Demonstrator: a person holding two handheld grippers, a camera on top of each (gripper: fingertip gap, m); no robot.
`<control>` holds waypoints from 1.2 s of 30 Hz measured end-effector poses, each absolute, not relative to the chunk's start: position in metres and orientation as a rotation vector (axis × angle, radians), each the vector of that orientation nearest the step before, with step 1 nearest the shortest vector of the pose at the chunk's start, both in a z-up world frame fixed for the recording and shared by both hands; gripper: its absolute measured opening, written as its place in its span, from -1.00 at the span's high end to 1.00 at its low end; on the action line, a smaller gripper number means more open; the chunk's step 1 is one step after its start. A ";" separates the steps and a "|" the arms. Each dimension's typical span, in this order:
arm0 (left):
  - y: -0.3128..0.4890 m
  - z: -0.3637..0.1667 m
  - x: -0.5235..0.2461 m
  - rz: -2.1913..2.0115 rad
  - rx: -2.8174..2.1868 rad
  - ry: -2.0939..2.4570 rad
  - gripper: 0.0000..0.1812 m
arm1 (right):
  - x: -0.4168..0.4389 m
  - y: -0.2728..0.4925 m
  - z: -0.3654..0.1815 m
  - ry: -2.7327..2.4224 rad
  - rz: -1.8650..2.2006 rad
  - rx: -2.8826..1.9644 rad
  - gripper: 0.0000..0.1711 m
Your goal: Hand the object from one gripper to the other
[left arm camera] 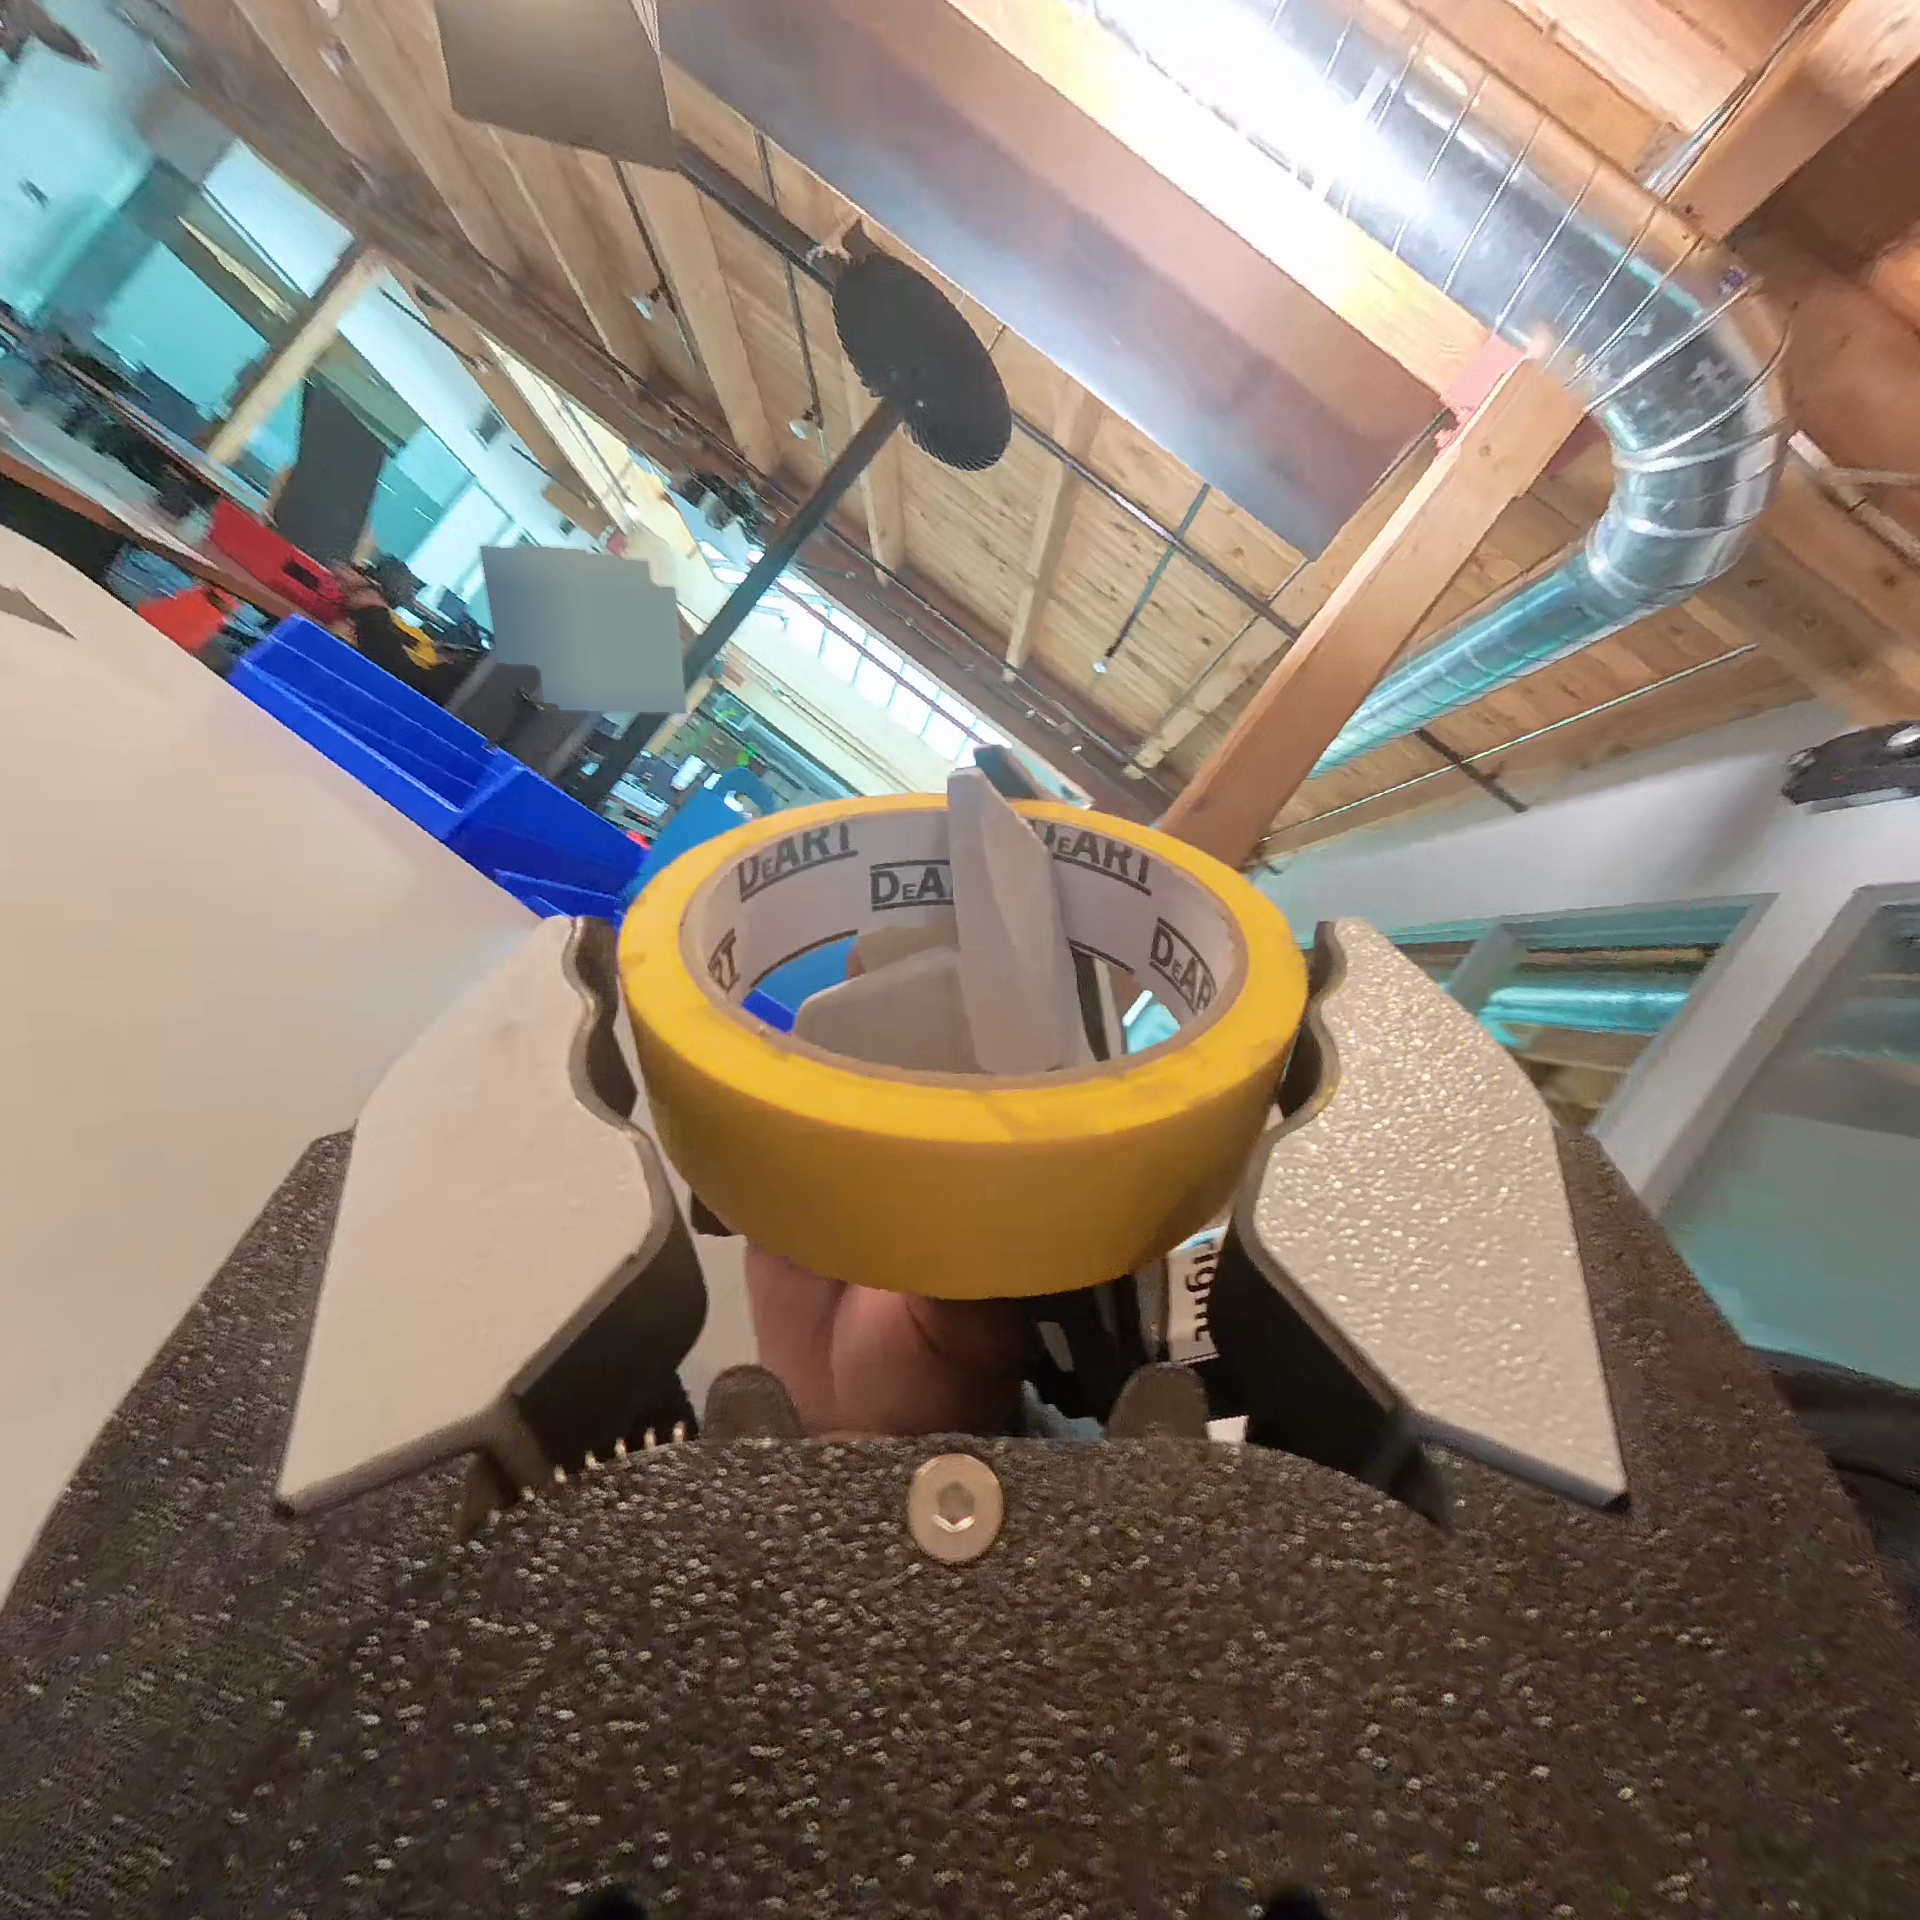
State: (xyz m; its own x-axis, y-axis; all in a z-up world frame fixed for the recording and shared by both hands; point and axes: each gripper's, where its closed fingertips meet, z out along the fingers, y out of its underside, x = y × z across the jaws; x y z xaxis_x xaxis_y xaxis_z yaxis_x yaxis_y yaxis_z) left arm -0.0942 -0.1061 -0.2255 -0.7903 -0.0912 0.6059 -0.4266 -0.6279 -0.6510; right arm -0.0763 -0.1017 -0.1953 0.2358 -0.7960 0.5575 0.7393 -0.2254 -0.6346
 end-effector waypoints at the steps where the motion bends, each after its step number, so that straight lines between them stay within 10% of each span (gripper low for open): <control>1: -0.106 -0.226 -0.093 2.531 0.918 -1.278 -0.37 | -0.077 -0.102 -0.195 0.068 -1.421 -1.104 0.88; 36: -0.112 -0.231 -0.097 2.551 0.898 -1.387 -0.38 | -0.080 -0.100 -0.195 0.034 -1.432 -1.094 0.88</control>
State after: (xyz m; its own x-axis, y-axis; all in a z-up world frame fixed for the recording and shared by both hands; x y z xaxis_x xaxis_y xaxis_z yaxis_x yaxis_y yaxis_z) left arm -0.0971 -0.1123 -0.2310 -0.8207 -0.1833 0.5411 -0.3544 -0.5796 -0.7338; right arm -0.0802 -0.1000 -0.1954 0.2231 -0.7875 0.5745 0.7591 -0.2295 -0.6092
